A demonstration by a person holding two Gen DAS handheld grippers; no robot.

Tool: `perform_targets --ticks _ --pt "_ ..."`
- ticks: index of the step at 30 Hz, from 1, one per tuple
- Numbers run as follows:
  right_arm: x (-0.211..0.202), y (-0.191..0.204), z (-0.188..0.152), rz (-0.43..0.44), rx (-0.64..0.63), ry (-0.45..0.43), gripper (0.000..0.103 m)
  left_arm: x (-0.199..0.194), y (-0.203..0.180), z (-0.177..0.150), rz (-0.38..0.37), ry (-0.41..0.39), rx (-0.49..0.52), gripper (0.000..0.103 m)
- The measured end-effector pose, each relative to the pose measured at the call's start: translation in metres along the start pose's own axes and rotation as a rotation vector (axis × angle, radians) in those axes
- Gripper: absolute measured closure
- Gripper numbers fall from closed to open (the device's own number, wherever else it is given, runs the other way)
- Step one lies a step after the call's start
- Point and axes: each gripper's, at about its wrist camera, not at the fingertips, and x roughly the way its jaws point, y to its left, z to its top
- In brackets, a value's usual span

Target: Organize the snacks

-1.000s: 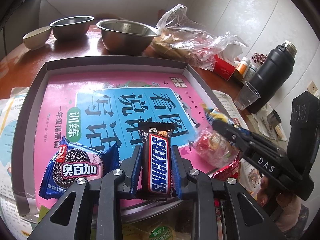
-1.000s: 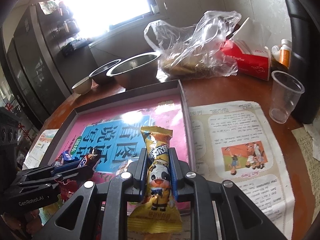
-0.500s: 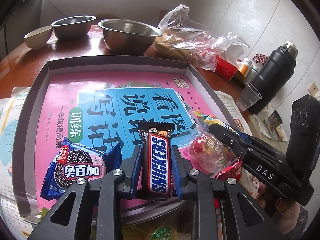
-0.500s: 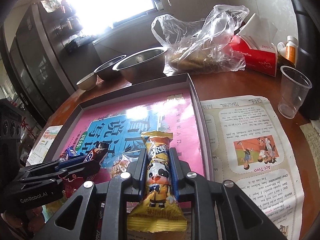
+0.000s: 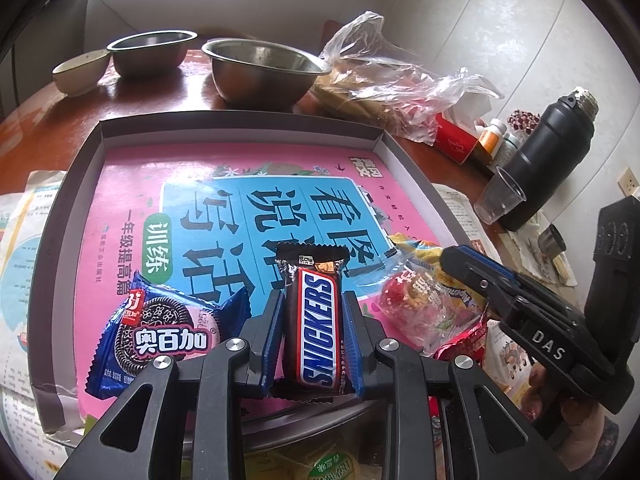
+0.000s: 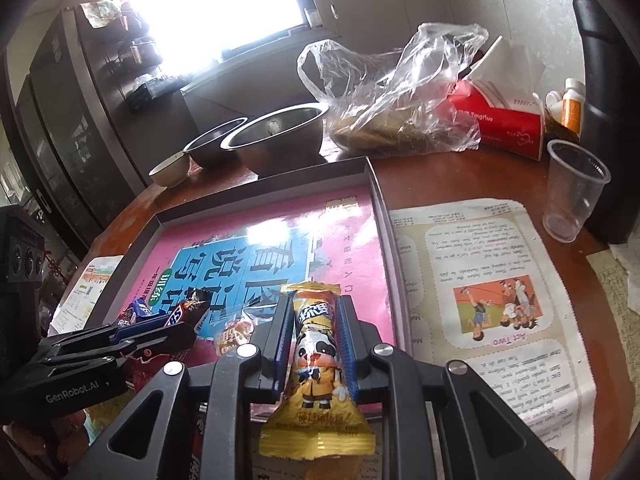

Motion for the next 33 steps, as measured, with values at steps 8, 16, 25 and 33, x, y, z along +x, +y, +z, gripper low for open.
perform_targets --ticks 8,16,25,33 --pt "-0.022 -0.001 -0.005 -0.021 -0.033 -0.018 0.080 -0.001 0.001 0.000 -0.003 0.001 -0.006 0.074" --pt "-0.026 -0.005 -0.014 -0.042 -0.041 -0.016 0.077 -0.006 0.002 -0.001 -0.001 -0.004 -0.010 0.072" --pt "-0.009 0.000 -0.013 -0.059 -0.058 -0.013 0.077 -0.016 0.000 -0.002 -0.012 -0.024 -0.007 0.069" --pt "-0.004 0.003 -0.010 -0.083 -0.067 -0.017 0.074 -0.025 -0.001 -0.004 -0.018 -0.034 -0.011 0.061"
